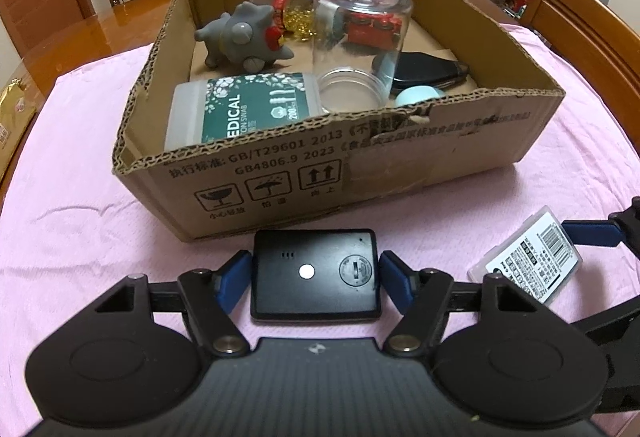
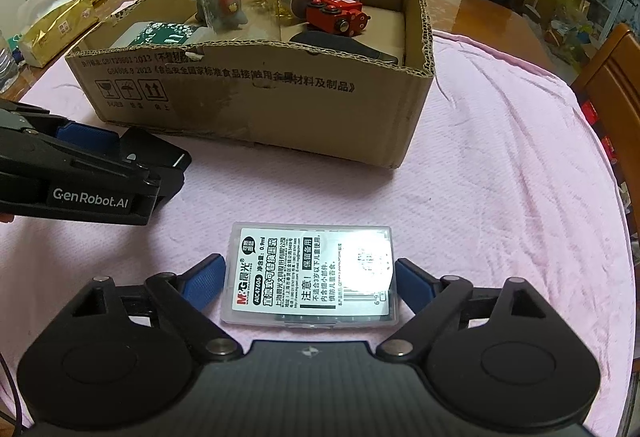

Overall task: Organize rigid objects
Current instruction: 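Drop the black square device into the box with the left tool while the right tool carries the card box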

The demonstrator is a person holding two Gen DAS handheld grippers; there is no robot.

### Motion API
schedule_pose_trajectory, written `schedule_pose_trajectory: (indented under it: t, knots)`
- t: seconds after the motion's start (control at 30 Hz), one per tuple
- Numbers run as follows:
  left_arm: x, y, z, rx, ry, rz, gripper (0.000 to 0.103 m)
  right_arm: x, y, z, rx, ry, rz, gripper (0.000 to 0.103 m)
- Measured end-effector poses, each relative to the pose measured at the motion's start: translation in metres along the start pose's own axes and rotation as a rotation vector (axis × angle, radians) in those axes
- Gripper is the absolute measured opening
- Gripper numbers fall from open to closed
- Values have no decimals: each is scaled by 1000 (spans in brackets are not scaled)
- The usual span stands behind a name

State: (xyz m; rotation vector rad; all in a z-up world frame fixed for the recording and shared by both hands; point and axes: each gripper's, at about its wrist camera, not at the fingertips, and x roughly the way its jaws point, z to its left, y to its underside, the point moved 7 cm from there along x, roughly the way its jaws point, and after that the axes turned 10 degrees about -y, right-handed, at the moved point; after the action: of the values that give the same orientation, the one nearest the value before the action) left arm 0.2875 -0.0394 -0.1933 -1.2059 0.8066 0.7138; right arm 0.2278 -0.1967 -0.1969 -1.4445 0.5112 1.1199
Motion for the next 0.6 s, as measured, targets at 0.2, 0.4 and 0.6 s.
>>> schedule_pose_trajectory:
  t: [0.2,0.4,0.6]
  knots:
    - [-4,0,1,38,24,7,69,-2,1,-3,-1,-15,15,93]
    - [-21,-1,5,95,58,-6,69,-13,-1,-7,-17,-32,18,93]
    - [-45,-7,6,151,99,-23,69,-26,-8,-10,-45,-43,12,93]
